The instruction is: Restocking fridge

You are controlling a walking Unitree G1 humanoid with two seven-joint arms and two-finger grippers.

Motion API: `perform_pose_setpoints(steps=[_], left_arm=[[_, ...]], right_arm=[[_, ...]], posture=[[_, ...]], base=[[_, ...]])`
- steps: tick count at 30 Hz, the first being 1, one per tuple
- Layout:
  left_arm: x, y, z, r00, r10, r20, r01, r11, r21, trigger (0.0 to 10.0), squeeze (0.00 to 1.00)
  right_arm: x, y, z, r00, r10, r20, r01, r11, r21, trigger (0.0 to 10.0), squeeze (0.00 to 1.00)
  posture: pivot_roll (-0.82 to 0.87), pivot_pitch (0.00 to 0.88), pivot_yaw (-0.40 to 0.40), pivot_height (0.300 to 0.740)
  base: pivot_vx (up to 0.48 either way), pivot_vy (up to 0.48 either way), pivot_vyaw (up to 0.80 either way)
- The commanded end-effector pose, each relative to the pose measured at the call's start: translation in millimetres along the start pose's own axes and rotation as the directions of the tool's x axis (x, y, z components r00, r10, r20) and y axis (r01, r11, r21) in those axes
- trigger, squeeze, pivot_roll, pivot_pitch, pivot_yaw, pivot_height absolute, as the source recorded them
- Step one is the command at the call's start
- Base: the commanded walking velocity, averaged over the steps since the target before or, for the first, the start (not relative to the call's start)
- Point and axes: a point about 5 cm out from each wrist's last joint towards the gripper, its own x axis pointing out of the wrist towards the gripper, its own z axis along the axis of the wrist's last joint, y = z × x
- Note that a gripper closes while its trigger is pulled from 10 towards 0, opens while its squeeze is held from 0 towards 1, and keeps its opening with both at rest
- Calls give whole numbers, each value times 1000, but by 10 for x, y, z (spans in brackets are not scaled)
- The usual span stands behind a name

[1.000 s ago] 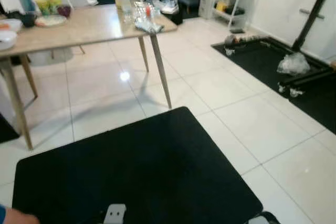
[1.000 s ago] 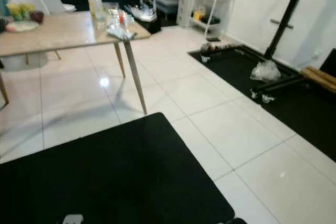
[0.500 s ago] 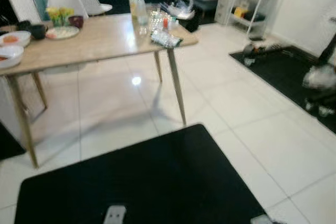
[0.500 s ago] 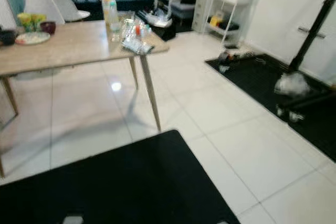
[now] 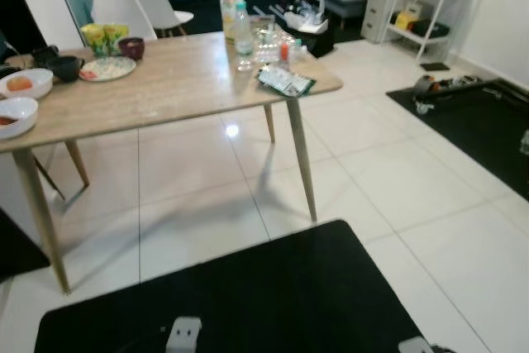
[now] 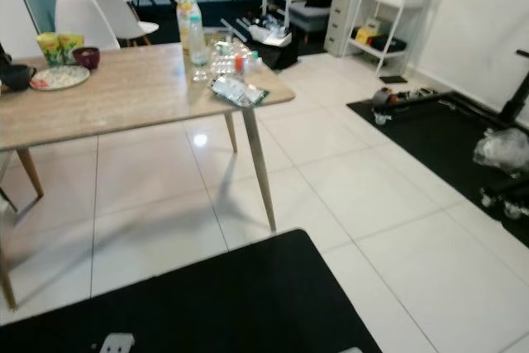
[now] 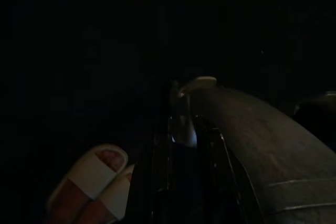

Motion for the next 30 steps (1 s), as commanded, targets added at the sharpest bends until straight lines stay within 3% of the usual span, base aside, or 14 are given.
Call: perform_pose_setpoints(steps=[1, 30], left_arm=[[11, -19, 23, 1000, -11, -2, 11, 1000, 16, 10000, 0], [20, -45, 24, 1000, -15, -11, 15, 999, 29, 10000, 0]], right_arm=[[-18, -63, -57, 1000, -20, -18, 21, 1000, 22, 10000, 0], [-4, -17, -27, 1000, -13, -12, 14, 999, 46, 10000, 0]], posture=[[17, 0, -4, 740], [18, 0, -6, 740]], base=[[480, 0, 0], [480, 0, 0]])
